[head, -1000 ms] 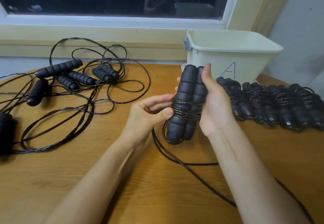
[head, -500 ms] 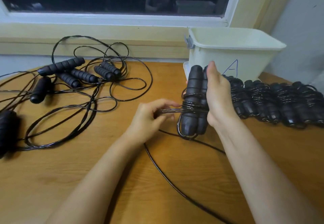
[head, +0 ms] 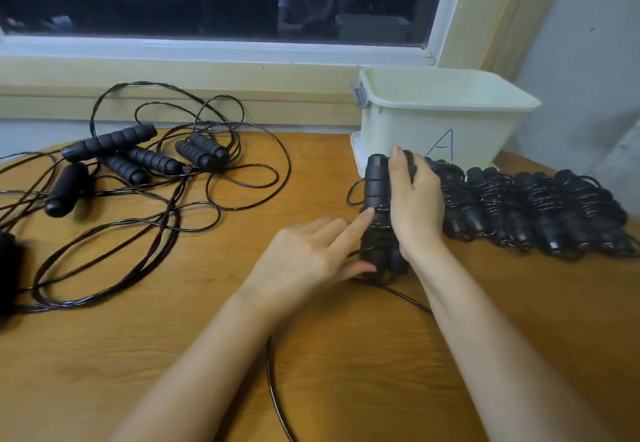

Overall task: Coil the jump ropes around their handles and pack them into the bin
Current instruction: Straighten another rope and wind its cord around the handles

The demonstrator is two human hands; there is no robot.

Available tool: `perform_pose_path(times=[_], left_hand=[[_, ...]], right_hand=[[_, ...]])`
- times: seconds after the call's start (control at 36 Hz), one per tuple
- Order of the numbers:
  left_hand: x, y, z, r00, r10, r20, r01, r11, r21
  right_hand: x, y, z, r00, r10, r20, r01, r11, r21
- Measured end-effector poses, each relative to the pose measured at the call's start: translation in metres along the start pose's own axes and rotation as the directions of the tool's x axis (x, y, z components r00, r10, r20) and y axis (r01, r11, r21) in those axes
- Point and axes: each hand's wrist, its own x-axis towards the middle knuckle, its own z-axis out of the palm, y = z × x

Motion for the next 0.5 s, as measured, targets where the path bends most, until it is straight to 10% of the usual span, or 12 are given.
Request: perform_pose_path(times=[0.22,0.5], left_hand=[[-0.009,-0.001,0.007,0.891,-0.368,0.268,0.437,0.855,-0.278],[0.001,-0.006,-0.006,0.76,-0.464,0.454,0.6,0.234,-0.765]], right_hand=[[-0.007,-0.011,0.0,0.992,-0.122,0.003,0.122,0.992,-0.043],[-0.015,-0.026,0.006,0.989,-0.136,0.062,0.121,0.972,0.203]])
